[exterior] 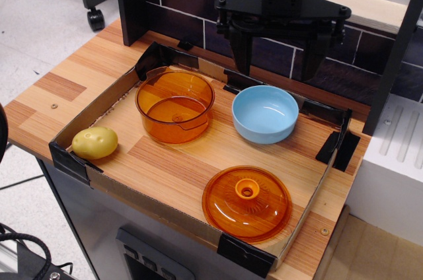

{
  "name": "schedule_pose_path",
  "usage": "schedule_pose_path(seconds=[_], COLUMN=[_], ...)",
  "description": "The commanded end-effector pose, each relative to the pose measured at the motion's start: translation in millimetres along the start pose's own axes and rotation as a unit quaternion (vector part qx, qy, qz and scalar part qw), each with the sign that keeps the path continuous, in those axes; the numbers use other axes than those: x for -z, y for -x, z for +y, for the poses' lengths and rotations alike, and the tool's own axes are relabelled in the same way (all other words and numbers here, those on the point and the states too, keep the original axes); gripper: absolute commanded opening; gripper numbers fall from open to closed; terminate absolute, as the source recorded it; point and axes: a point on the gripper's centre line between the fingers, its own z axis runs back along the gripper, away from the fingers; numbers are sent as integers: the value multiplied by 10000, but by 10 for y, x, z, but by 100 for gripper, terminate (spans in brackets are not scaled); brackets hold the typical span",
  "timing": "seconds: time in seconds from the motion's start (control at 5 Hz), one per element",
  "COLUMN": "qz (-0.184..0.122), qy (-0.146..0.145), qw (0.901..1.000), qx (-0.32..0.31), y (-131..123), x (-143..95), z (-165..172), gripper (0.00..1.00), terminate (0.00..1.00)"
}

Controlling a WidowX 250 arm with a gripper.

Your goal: Put lid on pot

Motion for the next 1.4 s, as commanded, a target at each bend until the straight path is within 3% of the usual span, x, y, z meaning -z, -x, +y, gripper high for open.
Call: schedule_pose_path(seconds=[0.0, 0.2, 0.4, 0.6, 0.8, 1.0, 1.2], qz=[0, -36, 308, 439, 422, 171, 131], qy=[0, 98, 215, 392, 455, 482, 388], qw=[10000, 9980, 9943, 9915, 9923, 9908, 9896], qx=[0, 616, 996, 1162, 1076, 1252, 1380], y=[0, -93, -49, 13, 379, 573, 690], x=[0, -122, -128, -108, 157, 305, 446], z=[0, 107, 209, 301, 306, 287, 238], gripper=[100, 100, 100, 100, 100, 100, 100], terminate=[0, 0, 0, 0, 0, 0, 0])
